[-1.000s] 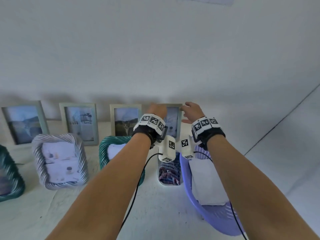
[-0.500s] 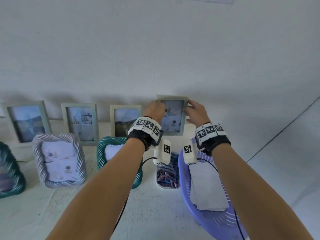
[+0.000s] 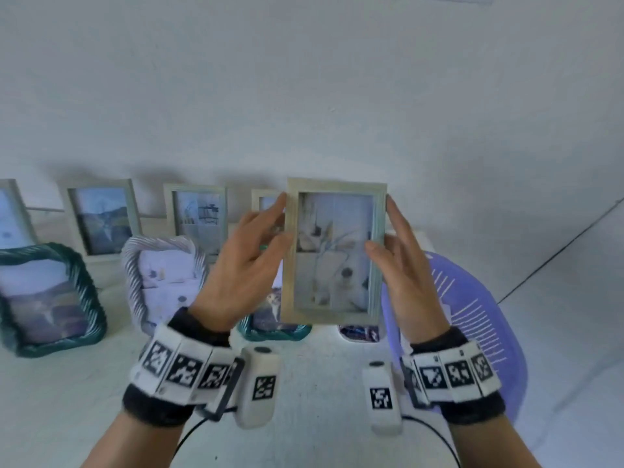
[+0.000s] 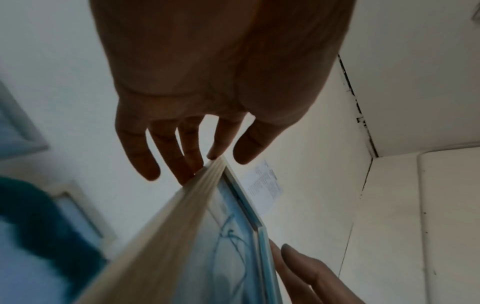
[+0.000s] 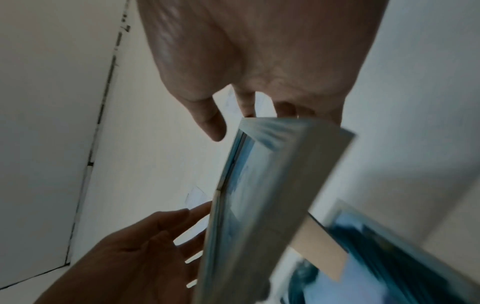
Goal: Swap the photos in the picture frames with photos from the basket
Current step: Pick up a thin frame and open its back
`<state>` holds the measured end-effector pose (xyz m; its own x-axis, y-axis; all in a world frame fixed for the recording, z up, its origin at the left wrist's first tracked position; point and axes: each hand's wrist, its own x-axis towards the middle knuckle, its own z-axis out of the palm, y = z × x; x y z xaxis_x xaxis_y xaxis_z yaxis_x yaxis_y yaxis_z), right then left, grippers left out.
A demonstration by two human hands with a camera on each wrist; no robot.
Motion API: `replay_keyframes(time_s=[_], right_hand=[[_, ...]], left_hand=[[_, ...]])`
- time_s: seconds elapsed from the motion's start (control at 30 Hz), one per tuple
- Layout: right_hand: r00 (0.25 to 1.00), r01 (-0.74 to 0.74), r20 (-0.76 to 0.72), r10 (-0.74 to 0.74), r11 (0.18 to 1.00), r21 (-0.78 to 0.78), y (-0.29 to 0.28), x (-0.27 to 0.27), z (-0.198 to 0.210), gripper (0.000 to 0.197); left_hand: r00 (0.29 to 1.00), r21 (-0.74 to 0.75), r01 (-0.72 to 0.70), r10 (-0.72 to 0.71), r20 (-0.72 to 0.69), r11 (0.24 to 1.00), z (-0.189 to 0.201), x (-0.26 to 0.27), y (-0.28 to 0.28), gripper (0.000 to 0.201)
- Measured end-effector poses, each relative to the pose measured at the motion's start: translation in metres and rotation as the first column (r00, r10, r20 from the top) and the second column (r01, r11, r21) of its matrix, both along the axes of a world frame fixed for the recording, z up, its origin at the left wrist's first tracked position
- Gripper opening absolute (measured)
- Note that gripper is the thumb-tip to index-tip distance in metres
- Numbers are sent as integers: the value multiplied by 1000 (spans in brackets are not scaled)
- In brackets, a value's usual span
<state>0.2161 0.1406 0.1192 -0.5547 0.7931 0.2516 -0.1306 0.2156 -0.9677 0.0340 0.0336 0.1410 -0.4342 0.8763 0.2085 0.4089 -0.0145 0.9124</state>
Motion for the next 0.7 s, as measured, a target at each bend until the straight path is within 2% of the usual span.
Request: replay_keyframes(time_s=[0.07,0.17,0.27,0.37,0.5,0.6,0.7], right_hand=[[998,-70,-5,69,993,-94,-27,-9,-26,65],[995,-98,-40,91,967,-236,-67,-26,-66,64],[997,-60,-74,31,903,-425,-106,-42,-94,57],[999,1,-40,-25,863,-504,-137,-52,-114,49],[998,52,-1,-63,835,-548,-159,-63,-120,41],[995,96,41,-91,763,-640,-166,-71,-122,53],[999,41,44,-15,715,-697,-170,-75,-121,60]], left_hand=[[1000,-37,5,-6,-13,999,-13,-8,-36,49],[1000,-137,-2,-1,-20,991,-46,-20,-76,51],[999,-218,-8,-1,-44,976,-75,-28,-108,51],[989,-317,-39,-9,-147,948,-96,-29,-132,50],[987,-433,-50,-20,-158,900,-115,-32,-150,100],[991,-455,-42,-20,-131,890,-118,-26,-154,115],[998,-455,-43,21,-53,890,-125,-22,-153,131]])
